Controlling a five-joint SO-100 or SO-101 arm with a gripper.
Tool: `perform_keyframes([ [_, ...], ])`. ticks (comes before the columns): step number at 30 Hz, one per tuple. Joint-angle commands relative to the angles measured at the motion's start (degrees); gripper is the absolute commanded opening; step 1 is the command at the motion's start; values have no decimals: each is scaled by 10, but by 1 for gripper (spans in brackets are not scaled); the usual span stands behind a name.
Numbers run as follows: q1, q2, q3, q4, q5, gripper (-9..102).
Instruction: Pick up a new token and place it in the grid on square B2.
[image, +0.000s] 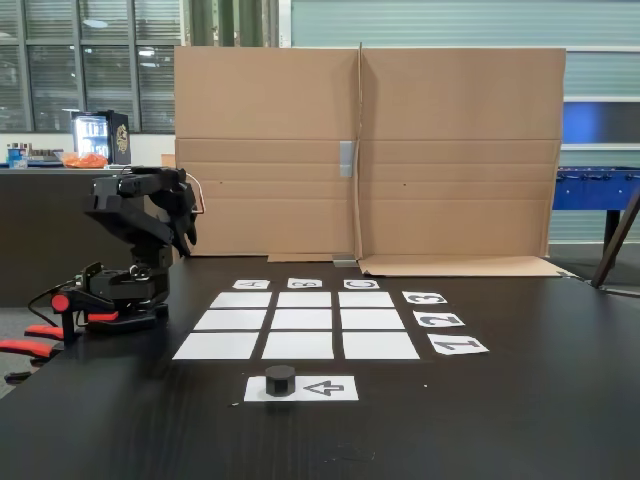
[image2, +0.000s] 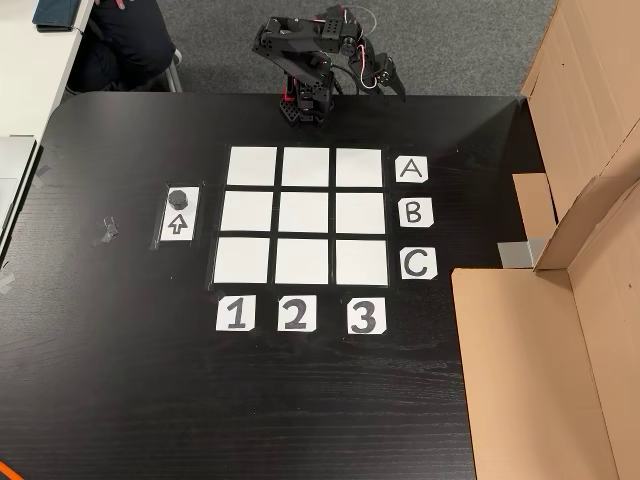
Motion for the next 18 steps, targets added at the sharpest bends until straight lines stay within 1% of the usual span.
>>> perform_keyframes([
  [1, 30, 11, -29, -2, 5, 15],
  [4, 54, 25, -38, -2, 7, 17],
  [12, 174, 18, -111, 4, 7, 19],
  [15, 232, 4, -142, 4, 7, 19],
  [18, 309, 0, -168, 5, 10, 19],
])
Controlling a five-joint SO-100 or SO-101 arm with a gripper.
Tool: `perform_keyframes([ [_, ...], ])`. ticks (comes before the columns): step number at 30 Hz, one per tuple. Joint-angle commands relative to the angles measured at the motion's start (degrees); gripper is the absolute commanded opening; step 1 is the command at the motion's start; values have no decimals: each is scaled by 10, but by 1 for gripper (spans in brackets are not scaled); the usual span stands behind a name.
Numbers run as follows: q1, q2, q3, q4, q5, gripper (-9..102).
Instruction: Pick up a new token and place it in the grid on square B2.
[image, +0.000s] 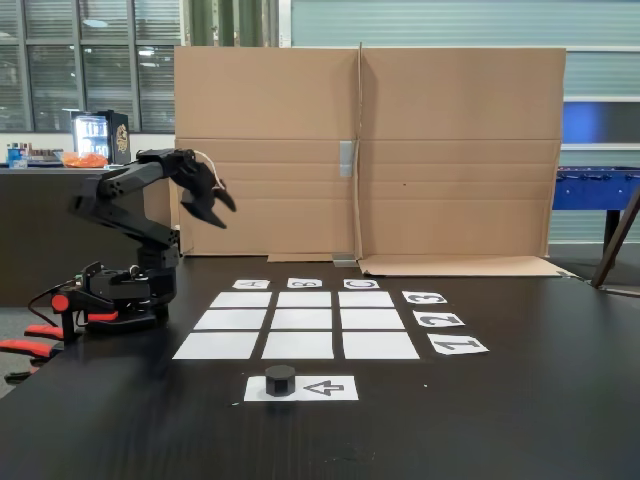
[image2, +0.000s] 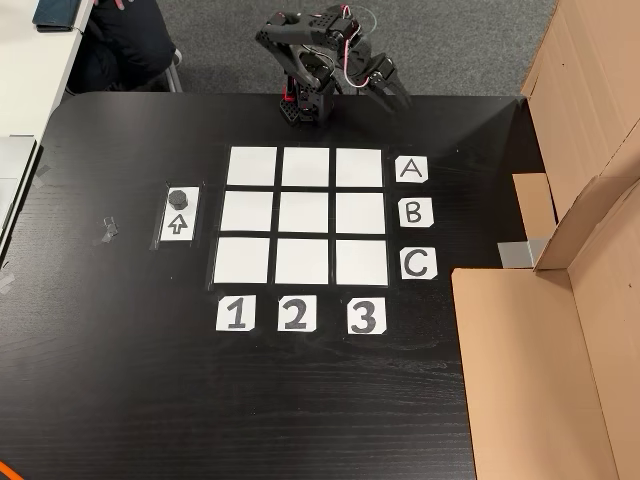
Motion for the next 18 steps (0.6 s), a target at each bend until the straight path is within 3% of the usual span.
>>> perform_keyframes([
  [1, 87, -4, -47, 10, 6, 20],
  [18, 355, -11, -82, 32, 55, 22],
])
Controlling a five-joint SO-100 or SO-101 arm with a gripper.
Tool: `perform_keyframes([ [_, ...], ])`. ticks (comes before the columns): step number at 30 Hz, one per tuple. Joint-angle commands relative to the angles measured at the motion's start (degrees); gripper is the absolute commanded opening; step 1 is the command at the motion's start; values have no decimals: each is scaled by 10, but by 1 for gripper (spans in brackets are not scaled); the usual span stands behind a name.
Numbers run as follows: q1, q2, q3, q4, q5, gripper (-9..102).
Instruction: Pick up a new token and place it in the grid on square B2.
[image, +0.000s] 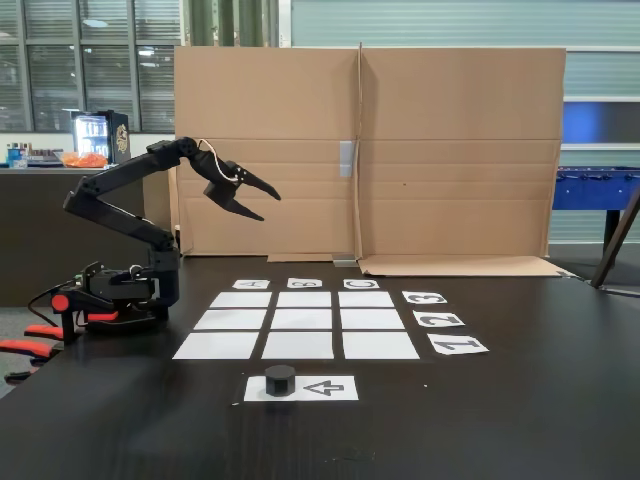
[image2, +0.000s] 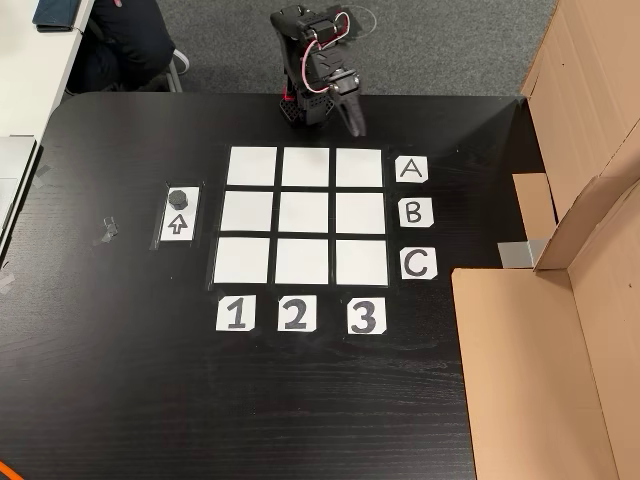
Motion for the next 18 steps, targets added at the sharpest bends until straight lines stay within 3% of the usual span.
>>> perform_keyframes([
  [1, 57, -12, -29, 4, 21, 22],
  [18, 301, -251, -169, 33, 66, 22],
])
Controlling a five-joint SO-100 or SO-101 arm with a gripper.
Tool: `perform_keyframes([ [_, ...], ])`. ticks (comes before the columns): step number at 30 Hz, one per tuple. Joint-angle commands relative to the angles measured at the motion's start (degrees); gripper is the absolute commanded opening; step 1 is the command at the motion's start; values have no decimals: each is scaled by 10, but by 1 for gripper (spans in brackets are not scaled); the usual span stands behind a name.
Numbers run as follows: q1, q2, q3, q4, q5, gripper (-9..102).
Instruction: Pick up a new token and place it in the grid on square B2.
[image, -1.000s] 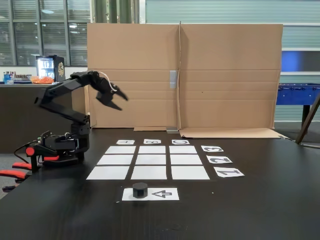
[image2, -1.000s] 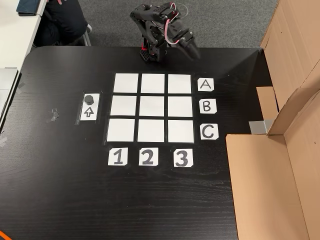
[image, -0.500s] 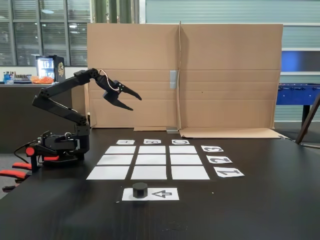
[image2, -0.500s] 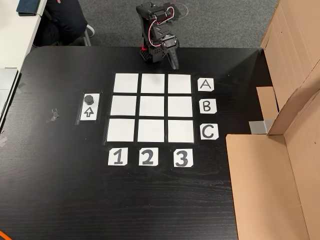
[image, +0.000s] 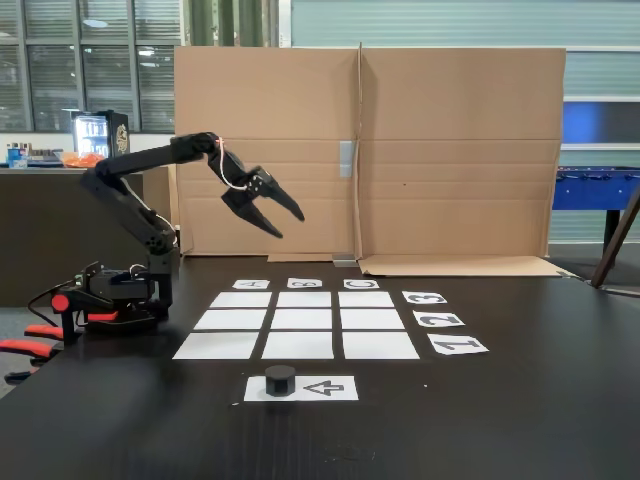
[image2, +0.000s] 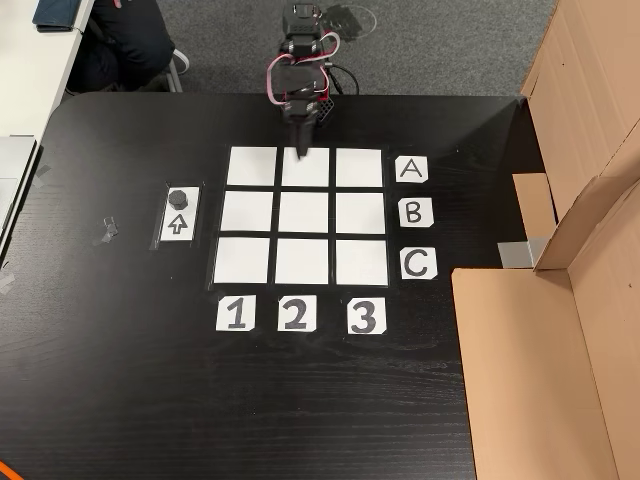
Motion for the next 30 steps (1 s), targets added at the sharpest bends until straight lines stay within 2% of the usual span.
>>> perform_keyframes([
  [1, 43, -45, -51, 9, 0, 22],
  [12, 145, -202, -144, 11, 0, 23],
  [30, 282, -475, -387, 48, 4, 23],
])
